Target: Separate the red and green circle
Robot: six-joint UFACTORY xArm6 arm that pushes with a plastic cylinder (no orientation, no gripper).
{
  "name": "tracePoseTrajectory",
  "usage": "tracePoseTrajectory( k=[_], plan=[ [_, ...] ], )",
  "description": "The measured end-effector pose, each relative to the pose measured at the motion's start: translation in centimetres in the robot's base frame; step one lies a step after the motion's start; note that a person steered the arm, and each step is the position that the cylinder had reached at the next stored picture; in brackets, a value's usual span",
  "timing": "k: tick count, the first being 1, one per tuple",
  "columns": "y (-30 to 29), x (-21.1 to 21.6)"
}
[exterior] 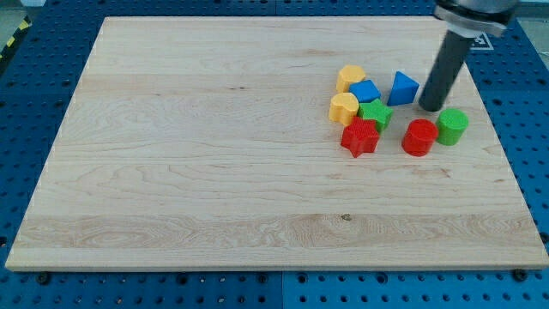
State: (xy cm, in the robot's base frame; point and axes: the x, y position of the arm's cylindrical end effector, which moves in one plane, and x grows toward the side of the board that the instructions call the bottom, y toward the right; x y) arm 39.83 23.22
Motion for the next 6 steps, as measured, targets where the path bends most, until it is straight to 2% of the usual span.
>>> tracePoseTrajectory(
  k=[2,4,5,6],
  plan=[
    [0.7,3.5],
    [0.1,4.3],
    [-2.6,6.9],
    [-6.6,7.4]
  ],
)
